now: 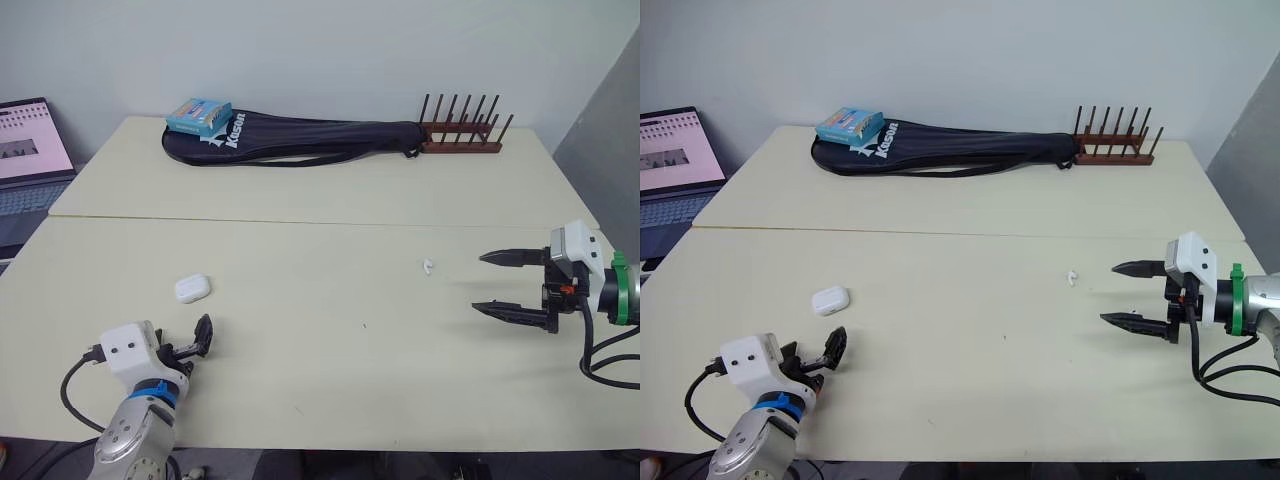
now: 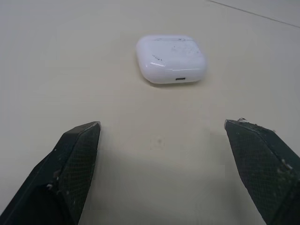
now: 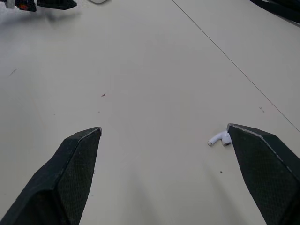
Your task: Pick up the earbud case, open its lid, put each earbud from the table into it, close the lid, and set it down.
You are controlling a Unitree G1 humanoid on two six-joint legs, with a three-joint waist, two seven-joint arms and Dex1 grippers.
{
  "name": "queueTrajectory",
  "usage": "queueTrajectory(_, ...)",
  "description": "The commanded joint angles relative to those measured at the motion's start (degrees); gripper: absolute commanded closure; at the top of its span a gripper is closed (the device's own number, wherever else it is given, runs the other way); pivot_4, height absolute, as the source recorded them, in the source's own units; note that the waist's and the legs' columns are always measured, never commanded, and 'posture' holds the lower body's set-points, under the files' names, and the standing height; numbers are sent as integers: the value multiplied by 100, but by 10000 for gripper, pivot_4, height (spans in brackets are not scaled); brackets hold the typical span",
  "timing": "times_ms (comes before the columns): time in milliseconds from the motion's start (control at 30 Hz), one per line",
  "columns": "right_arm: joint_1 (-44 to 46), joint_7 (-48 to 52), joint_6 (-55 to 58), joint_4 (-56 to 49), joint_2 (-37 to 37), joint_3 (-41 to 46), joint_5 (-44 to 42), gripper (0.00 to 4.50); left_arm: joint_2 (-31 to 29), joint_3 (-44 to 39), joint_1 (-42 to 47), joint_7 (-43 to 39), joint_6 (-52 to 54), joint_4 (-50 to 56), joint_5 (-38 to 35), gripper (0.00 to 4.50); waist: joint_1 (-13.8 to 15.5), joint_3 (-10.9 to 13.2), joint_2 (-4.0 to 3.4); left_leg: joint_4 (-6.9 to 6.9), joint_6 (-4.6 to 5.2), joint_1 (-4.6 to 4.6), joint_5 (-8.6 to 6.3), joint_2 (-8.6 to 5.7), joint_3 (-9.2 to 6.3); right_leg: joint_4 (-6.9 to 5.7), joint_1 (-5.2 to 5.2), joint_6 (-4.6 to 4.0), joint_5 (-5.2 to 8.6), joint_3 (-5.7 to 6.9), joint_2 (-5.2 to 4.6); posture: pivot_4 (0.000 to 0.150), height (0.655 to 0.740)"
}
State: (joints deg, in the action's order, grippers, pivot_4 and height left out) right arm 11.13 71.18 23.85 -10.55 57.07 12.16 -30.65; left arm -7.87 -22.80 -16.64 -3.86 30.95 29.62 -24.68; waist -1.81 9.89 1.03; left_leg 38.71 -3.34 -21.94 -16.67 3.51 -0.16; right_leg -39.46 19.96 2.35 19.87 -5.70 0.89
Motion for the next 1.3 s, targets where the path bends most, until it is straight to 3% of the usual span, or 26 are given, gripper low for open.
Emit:
queueTrajectory(33,117,61,3,-181,21,86,-144,0,-58,39,103,41,16,-30,31,420,2,0,-1,0,0,0,0,0,0,-1,0,0,0,0,0,1500,7274)
queueTrajectory(800,433,149,94,-288,22,-214,-213,0,147,336,1296,772,504,-666,298,420,28,-6,-12,5,0,5,0,-6,-23,1,-20,0,0,17,-3,1500,7274)
queueTrajectory(1300,597,256,93,-258,12,-386,-171,0,-290,70,2096,762,1306,-1226,237,420,31,-7,-13,6,-1,7,1,-6,-72,2,-30,0,0,33,-2,1500,7274)
